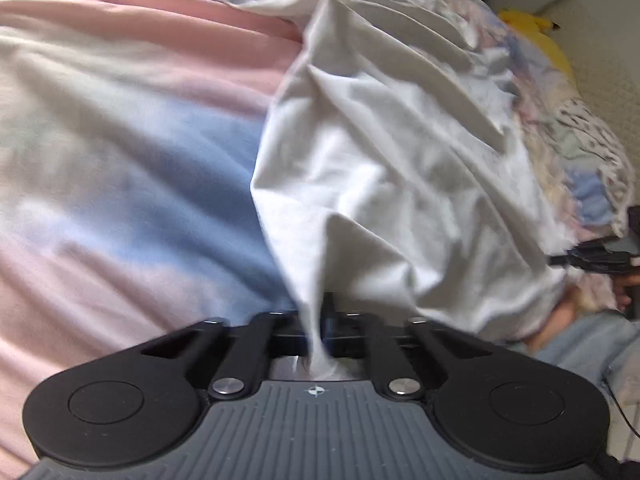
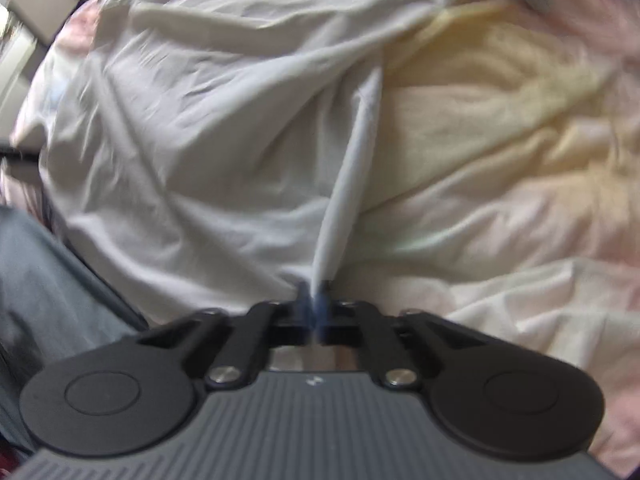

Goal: Fold clothes

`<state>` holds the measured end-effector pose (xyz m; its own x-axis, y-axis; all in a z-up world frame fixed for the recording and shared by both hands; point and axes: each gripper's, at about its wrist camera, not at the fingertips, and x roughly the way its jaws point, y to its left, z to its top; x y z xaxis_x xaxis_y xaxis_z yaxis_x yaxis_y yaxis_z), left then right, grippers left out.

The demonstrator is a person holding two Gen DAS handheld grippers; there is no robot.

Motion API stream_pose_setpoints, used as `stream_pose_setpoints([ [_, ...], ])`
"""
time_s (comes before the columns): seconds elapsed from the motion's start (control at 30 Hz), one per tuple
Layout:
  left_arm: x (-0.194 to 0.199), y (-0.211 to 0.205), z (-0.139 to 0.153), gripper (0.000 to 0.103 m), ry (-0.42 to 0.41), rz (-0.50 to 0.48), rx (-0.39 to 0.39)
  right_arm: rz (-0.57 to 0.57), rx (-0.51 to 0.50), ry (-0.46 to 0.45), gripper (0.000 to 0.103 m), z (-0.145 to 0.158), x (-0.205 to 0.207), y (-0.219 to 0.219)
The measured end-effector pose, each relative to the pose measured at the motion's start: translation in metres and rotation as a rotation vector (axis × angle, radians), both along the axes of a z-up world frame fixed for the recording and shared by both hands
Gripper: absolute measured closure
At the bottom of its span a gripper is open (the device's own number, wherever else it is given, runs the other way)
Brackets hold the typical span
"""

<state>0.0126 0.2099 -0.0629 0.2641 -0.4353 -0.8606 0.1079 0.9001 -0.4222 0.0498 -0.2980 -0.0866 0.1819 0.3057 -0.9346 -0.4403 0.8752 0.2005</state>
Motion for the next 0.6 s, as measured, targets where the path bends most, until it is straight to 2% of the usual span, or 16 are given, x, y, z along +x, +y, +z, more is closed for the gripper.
stream_pose_setpoints([
  [0.1,-0.008,0.005,0.020,0.100,-0.015,-0.023,-0.038,0.089,-0.023,-0.037,0.102,0.021,-0.011,0.008],
  [0.23,-0.019,0.013,0.027,0.101,-0.002,-0.024,-0.028,0.192,-0.097,-0.023,0.102,0.032,-0.022,0.015],
  [0.37,-0.022,0.007,0.003,0.100,0.020,-0.021,0.036,0.204,-0.154,0.024,0.101,0.009,-0.027,0.023],
  [0.47,-0.022,-0.004,-0.004,0.097,-0.013,-0.046,0.108,0.197,-0.177,0.039,0.097,-0.006,-0.026,0.029],
  [0.5,-0.023,-0.006,-0.003,0.091,-0.021,-0.046,0.126,0.195,-0.183,0.037,0.097,-0.008,-0.026,0.031],
  [0.57,-0.024,-0.002,0.004,0.065,-0.045,-0.017,0.152,0.178,-0.152,0.015,0.096,0.001,-0.025,0.030],
  [0.6,-0.025,-0.001,0.009,0.044,-0.061,-0.006,0.168,0.158,-0.143,0.006,0.095,0.006,-0.023,0.028],
])
